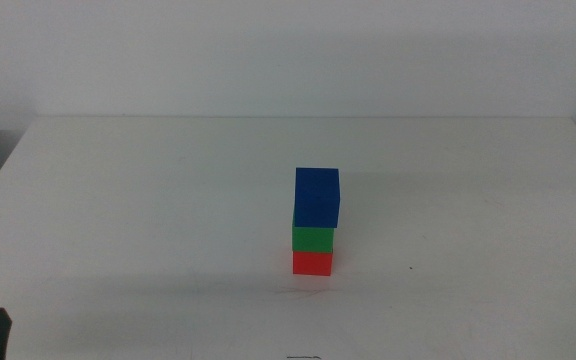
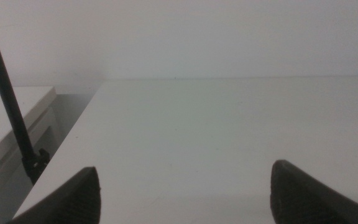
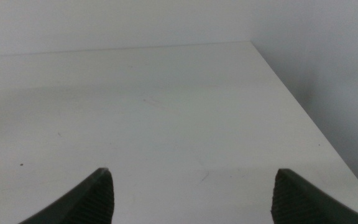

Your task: Stack red cubes first, then green, then blue cubes in a specific spot.

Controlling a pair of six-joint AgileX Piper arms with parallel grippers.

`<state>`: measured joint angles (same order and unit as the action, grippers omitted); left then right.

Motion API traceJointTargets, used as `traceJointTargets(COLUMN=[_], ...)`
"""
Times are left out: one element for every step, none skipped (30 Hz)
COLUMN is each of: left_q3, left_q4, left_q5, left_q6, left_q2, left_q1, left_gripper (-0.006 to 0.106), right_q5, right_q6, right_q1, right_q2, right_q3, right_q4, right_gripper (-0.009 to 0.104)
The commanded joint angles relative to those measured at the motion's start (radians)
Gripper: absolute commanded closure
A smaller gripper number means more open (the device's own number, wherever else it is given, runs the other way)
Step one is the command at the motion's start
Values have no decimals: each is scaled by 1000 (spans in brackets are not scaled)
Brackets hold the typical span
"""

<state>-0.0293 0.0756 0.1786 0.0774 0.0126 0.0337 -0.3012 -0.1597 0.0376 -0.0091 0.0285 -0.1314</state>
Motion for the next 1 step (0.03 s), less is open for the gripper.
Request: traceJointTargets(left_q3=[4], left_q4=[5], left_q5=[-84], left_q6=[-8], left_q2=[22], left_q1=[-2], left_gripper=[7], right_q5=[78], right_q6=[11], right_q1=[5], right_q2=[-14], right_q3=[-18], right_q4=[-13], right_gripper=[30])
